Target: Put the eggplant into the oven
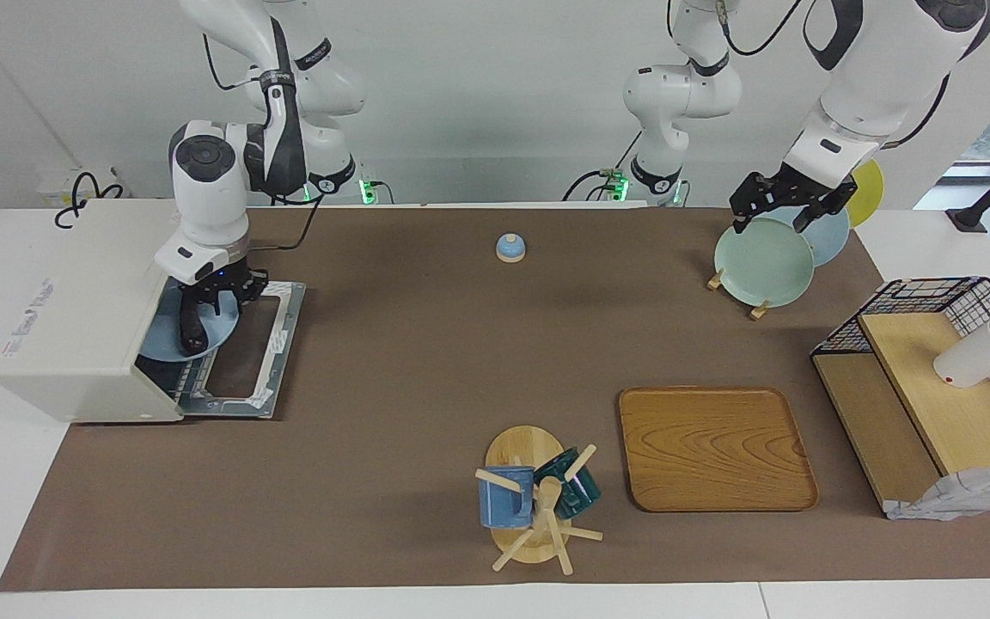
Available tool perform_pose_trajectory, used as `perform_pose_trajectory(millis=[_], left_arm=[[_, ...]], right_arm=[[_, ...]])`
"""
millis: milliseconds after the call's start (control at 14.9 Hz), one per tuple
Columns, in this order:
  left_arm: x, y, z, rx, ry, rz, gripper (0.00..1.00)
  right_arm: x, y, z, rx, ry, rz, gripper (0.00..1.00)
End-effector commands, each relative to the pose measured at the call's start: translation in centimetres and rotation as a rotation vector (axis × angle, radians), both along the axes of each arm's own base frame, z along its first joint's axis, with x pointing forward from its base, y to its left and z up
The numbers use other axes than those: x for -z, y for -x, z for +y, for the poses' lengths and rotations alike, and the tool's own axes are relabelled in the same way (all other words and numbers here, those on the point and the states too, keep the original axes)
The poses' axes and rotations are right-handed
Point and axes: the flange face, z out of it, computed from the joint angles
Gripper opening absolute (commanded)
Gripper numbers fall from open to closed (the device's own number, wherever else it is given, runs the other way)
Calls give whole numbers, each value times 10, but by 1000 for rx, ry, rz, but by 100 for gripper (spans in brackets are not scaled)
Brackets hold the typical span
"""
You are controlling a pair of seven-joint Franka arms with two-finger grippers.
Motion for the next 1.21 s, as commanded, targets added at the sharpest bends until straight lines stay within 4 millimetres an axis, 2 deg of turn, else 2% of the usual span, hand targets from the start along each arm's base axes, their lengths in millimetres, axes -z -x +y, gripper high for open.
perform_pose_trajectory(millis=[0,202,269,337,404,471,606,808,1010,1144], left_arm=[[-4,6,5,-3,-20,1,100],[-4,6,5,-3,-20,1,100],[-4,6,5,-3,-20,1,100],[-4,6,5,-3,-20,1,100],[-4,6,4,-2,-20,1,100],[-4,6,5,-3,-20,1,100],[-4,6,4,-2,-20,1,100],[-4,6,5,-3,-20,1,100],[-4,6,5,-3,-20,1,100],[-4,6,5,-3,-20,1,100]], right_arm=[[-13,-11,23,-33,-27,2,42],[-30,-32,37,44,-138,4,40],[-31,-35,40,59,-162,-9,32],[-27,-37,52,73,-179,-11,21],[-18,-41,74,105,-188,-19,7],[-12,-43,84,140,-191,-32,0],[0,-45,96,173,-196,-43,0],[18,-45,94,176,-198,-43,0],[57,-48,95,189,-199,-20,0],[69,-49,93,178,-182,-8,0]])
